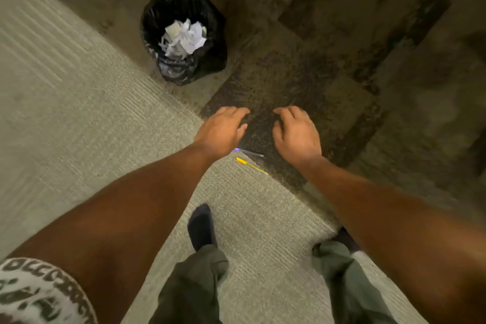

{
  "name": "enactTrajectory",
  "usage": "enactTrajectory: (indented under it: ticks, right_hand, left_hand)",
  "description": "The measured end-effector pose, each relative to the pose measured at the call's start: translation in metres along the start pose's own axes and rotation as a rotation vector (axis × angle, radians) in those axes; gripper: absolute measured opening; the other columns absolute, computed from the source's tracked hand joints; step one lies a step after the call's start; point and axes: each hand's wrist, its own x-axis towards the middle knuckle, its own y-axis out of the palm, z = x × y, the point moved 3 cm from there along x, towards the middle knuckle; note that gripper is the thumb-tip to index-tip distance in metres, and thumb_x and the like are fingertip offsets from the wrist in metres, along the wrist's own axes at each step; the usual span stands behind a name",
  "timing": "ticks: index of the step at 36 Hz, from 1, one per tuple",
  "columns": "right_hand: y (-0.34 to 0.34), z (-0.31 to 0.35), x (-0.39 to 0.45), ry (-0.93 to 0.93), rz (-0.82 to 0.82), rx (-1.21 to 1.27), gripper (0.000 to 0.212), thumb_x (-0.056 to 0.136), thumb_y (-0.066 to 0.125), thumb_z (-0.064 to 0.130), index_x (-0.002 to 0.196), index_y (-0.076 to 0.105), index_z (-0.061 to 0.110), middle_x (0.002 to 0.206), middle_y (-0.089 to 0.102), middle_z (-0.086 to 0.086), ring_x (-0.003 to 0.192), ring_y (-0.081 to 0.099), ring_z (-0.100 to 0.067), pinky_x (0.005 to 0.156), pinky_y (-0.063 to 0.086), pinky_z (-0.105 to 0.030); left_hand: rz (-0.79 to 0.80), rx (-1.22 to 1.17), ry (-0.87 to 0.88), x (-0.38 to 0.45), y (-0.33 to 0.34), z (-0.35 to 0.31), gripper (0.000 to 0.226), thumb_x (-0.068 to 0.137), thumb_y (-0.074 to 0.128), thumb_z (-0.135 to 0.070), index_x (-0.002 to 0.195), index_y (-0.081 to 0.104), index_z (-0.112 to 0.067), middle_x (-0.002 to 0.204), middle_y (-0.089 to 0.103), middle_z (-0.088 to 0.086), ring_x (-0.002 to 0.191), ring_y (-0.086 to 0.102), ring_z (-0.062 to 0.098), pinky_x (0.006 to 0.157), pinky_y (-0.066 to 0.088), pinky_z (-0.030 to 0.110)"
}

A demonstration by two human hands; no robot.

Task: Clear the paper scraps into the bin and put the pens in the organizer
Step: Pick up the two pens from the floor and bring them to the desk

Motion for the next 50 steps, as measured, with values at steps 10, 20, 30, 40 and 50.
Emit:
enactTrajectory:
  ticks: [10,20,30,40,50]
  right_hand:
    - [0.135,-0.037,0.008,0.044,0.152,0.022,0.046,0.092,0.056,0.039,0.132,0.051,0.019,0.124,0.056,-0.012,0.108,0.058,-0.035,0.088,0.05,-0.043]
    - [0.237,-0.051,0.003,0.023,0.315,0.018,0.057,0.087,0.064,0.036,0.137,0.046,0.016,0.132,0.052,-0.011,0.114,0.056,-0.034,0.089,0.05,-0.043]
    - [0.292,-0.062,-0.009,0.028,0.416,-0.158,0.061,0.088,0.063,0.037,0.141,0.038,0.017,0.133,0.045,-0.01,0.119,0.041,-0.033,0.096,0.043,-0.041]
    - [0.304,-0.059,-0.004,0.073,0.374,-0.171,0.02,0.095,0.051,0.02,0.113,0.053,0.012,0.112,0.056,-0.012,0.098,0.055,-0.029,0.08,0.045,-0.036]
    - [0.301,-0.056,-0.006,0.204,0.431,-0.07,0.018,0.09,0.051,0.02,0.101,0.062,0.012,0.092,0.071,-0.016,0.087,0.068,-0.035,0.069,0.05,-0.032]
  left_hand:
    - [0.115,0.013,-0.006,0.014,0.115,0.079,0.044,0.089,0.051,-0.004,0.13,0.056,-0.019,0.121,0.066,0.004,0.11,0.061,0.024,0.092,0.05,0.038]
    - [0.19,0.008,-0.053,0.011,0.205,0.12,0.044,0.093,0.046,-0.013,0.136,0.048,-0.014,0.133,0.056,0.012,0.122,0.05,0.028,0.104,0.041,0.038]
    - [0.098,-0.057,-0.039,0.007,0.24,0.134,0.047,0.094,0.048,-0.01,0.141,0.045,-0.011,0.138,0.049,0.008,0.129,0.039,0.023,0.11,0.035,0.033]
    - [0.105,-0.086,-0.073,0.0,0.248,0.141,0.044,0.094,0.048,-0.012,0.138,0.047,-0.01,0.132,0.052,0.007,0.122,0.042,0.022,0.103,0.037,0.031]
    - [0.138,-0.151,-0.14,-0.012,0.241,0.129,0.041,0.094,0.05,-0.015,0.135,0.049,-0.014,0.127,0.054,0.007,0.119,0.045,0.023,0.102,0.042,0.038]
